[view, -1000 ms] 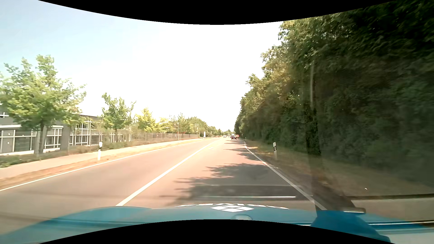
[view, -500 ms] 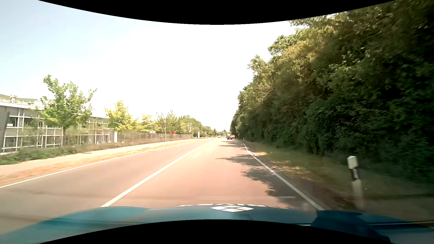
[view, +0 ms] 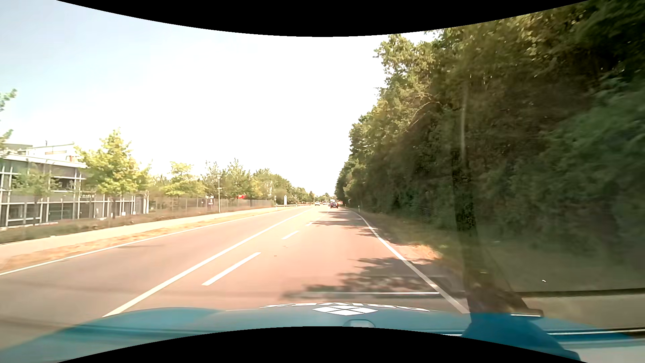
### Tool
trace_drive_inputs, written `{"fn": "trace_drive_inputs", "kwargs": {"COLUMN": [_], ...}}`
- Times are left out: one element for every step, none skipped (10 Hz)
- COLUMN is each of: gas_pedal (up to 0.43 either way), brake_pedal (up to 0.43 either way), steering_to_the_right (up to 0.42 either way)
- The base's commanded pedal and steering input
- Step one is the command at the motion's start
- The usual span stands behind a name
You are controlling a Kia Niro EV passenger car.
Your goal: Follow the waypoints while adhering to traffic rules and regulations
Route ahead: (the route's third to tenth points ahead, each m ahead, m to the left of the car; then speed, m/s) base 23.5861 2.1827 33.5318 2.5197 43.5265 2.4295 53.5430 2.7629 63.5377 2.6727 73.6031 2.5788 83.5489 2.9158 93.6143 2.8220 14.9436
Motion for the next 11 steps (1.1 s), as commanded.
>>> {"fn": "trace_drive_inputs", "kwargs": {"gas_pedal": [0.169, 0.169, 0.169, 0.169, 0.169, 0.169, 0.169, 0.169, 0.169, 0.169, 0.169], "brake_pedal": [0.0, 0.0, 0.0, 0.0, 0.0, 0.0, 0.0, 0.0, 0.0, 0.0, 0.0], "steering_to_the_right": [0.013, 0.013, 0.012, 0.009, 0.004, 0.001, 0.001, 0.001, 0.002, 0.002, 0.001]}}
